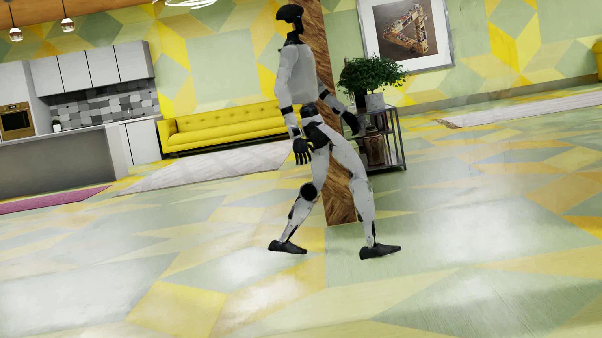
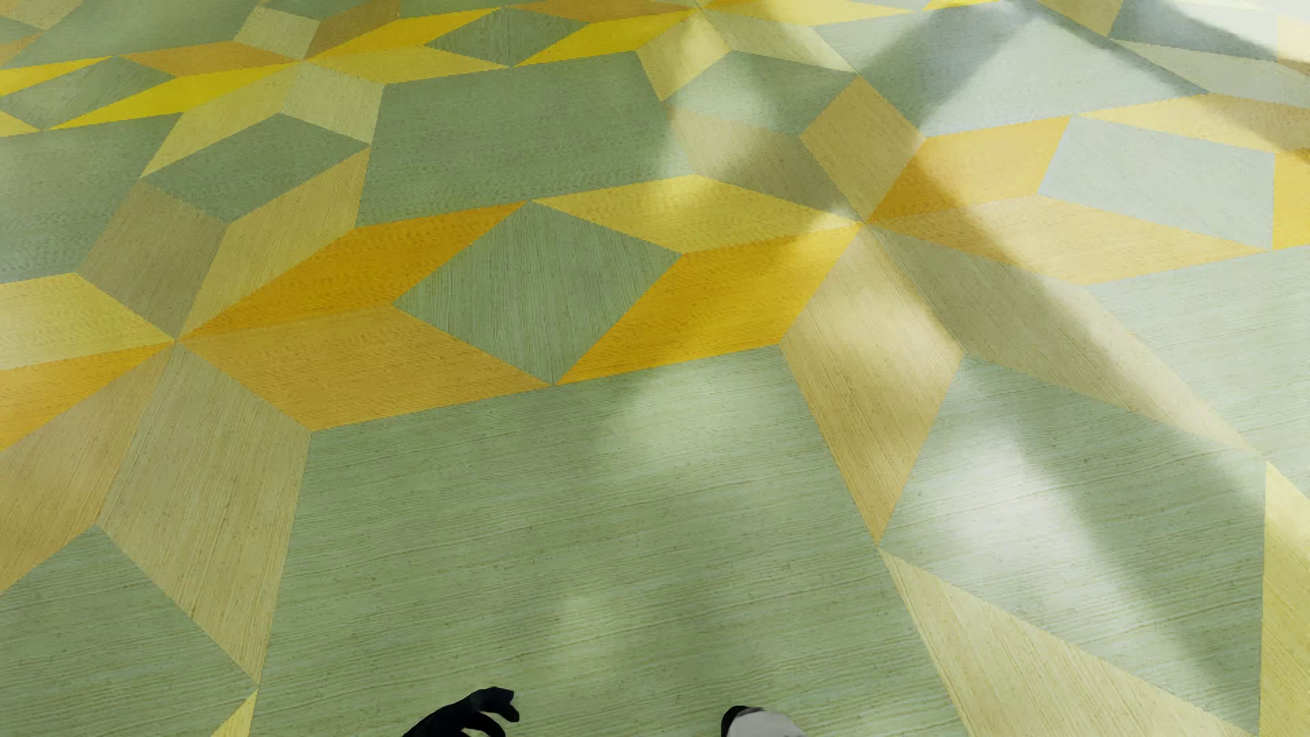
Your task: Walk around corner
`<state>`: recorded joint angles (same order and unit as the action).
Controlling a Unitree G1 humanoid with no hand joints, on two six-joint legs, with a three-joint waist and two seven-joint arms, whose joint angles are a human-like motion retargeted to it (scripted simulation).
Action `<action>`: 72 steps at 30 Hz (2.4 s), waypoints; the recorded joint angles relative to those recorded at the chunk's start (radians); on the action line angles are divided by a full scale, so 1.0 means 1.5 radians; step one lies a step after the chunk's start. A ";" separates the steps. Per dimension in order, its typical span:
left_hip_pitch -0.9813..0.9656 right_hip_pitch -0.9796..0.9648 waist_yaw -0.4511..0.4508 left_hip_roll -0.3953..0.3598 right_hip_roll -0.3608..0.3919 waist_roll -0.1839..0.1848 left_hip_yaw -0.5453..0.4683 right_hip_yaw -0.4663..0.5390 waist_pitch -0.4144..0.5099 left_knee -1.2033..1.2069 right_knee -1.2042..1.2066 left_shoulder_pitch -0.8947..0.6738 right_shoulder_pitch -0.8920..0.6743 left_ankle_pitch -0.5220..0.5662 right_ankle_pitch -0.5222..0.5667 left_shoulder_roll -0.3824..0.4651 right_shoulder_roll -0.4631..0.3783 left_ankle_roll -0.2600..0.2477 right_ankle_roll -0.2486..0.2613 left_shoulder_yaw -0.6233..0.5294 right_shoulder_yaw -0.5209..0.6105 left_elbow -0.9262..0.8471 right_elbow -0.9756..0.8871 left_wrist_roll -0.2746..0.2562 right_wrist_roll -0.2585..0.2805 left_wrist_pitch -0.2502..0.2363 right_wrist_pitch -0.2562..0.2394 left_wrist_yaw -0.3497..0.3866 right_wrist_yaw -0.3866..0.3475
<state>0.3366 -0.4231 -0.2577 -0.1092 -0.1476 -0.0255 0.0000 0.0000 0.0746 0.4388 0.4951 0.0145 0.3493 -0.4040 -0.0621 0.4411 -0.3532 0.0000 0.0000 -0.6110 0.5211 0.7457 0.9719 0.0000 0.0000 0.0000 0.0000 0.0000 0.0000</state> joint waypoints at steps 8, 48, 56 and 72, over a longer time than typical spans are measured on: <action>-0.365 0.223 0.104 0.055 0.095 0.001 0.000 0.000 0.035 0.609 0.108 0.126 -0.048 0.344 -0.082 -0.047 0.008 0.000 0.000 -0.024 -0.006 0.022 -0.045 0.000 0.000 0.000 0.000 0.000 0.000; -0.608 0.412 0.254 0.035 -0.074 -0.031 0.000 0.000 0.009 0.235 0.263 0.282 -0.058 0.303 0.030 -0.032 -0.044 0.000 0.000 -0.123 -0.110 0.185 -0.125 0.000 0.000 0.000 0.000 0.000 0.000; -0.099 -0.022 -0.030 -0.035 0.020 -0.031 0.000 0.000 0.035 -0.002 0.228 0.100 0.068 0.030 -0.101 -0.009 -0.034 0.000 0.000 0.062 -0.009 -0.058 -0.058 0.000 0.000 0.000 0.000 0.000 0.000; -0.478 0.424 0.232 0.028 0.093 -0.043 0.000 0.000 0.023 0.091 0.003 0.250 -0.073 0.392 -0.154 -0.040 -0.002 0.000 0.000 -0.092 -0.122 0.151 -0.321 0.000 0.000 0.000 0.000 0.000 0.000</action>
<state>-0.3803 0.2124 0.0907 -0.0678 -0.0087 -0.0897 0.0000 0.0000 0.1093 0.5748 0.4996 0.3890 0.2394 0.1846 -0.2924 0.3815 -0.3557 0.0000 0.0000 -0.7485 0.3385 0.9721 0.4902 0.0000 0.0000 0.0000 0.0000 0.0000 0.0000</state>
